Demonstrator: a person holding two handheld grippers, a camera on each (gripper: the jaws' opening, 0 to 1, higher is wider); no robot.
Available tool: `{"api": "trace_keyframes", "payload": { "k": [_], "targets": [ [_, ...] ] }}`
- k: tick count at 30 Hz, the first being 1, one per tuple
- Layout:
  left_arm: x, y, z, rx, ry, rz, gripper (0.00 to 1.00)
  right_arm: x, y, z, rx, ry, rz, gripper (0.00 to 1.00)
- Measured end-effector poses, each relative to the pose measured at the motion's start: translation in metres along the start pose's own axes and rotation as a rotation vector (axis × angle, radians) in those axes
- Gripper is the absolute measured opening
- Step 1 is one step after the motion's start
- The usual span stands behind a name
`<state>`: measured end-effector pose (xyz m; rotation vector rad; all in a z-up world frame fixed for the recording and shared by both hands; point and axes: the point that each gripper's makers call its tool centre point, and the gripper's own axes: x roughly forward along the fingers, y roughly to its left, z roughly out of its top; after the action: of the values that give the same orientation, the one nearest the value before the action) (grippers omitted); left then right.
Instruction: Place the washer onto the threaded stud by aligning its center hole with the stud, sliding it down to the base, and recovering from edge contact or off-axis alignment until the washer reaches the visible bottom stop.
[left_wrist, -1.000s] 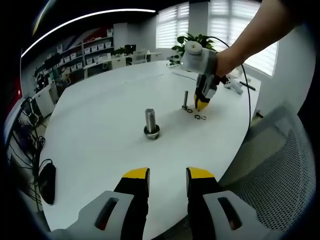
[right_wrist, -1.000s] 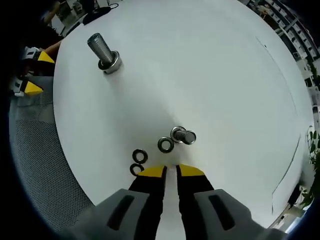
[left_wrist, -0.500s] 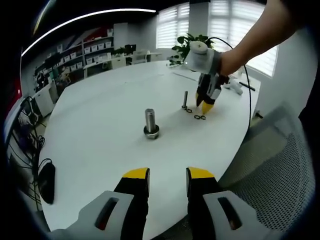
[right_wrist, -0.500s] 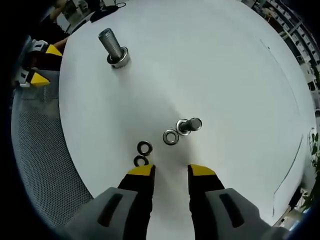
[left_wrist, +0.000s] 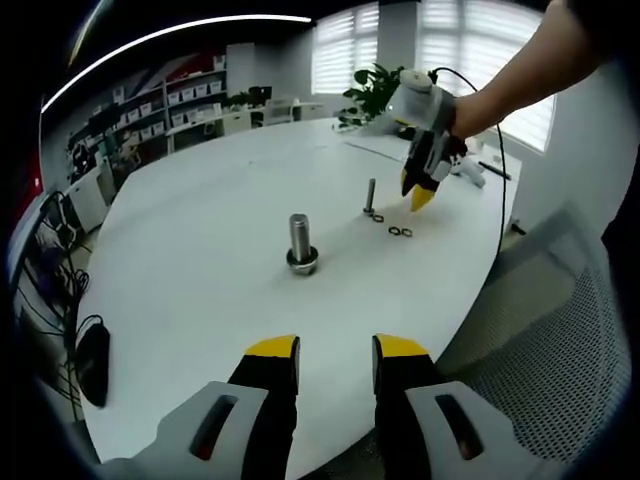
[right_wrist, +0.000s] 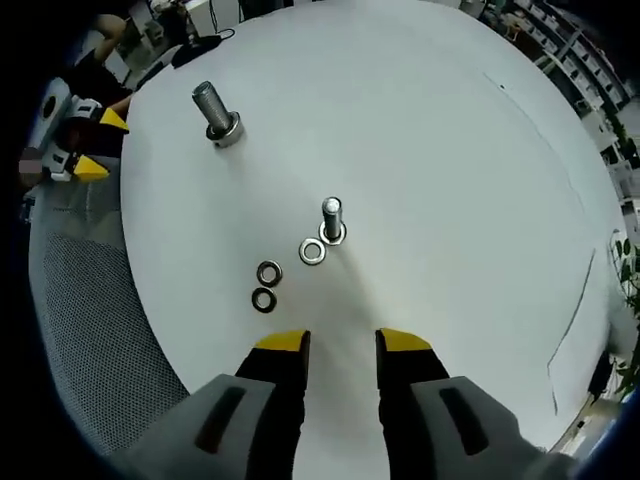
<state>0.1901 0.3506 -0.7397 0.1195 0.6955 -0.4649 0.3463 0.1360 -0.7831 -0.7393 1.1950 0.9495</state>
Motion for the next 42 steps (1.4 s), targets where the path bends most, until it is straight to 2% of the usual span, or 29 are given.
{"api": "trace_keyframes", "payload": {
  "k": [7,11,14,17,30,42],
  "targets": [
    [0.0,0.0,0.0,-0.002,0.002,0.001,0.27,0.009,0.015,0.025,0.018,-0.034,0.0,0.29],
    [0.0,0.0,-0.001,0.001,0.006,0.003,0.27,0.015,0.016,0.027,0.013,-0.017,-0.009,0.29],
    [0.0,0.002,-0.001,-0.006,0.006,0.009,0.27,0.014,0.014,0.032,0.079,-0.053,-0.018,0.29],
    [-0.001,0.002,-0.001,-0.007,0.005,0.011,0.27,0.016,0.014,0.029,0.105,-0.047,-0.014,0.29],
    [-0.002,0.002,0.0,-0.005,0.0,0.015,0.27,0.018,0.017,0.021,0.073,-0.024,-0.035,0.29],
    [-0.001,0.002,-0.001,0.0,0.006,0.014,0.27,0.022,0.018,0.029,0.12,-0.081,-0.06,0.27]
  ]
}}
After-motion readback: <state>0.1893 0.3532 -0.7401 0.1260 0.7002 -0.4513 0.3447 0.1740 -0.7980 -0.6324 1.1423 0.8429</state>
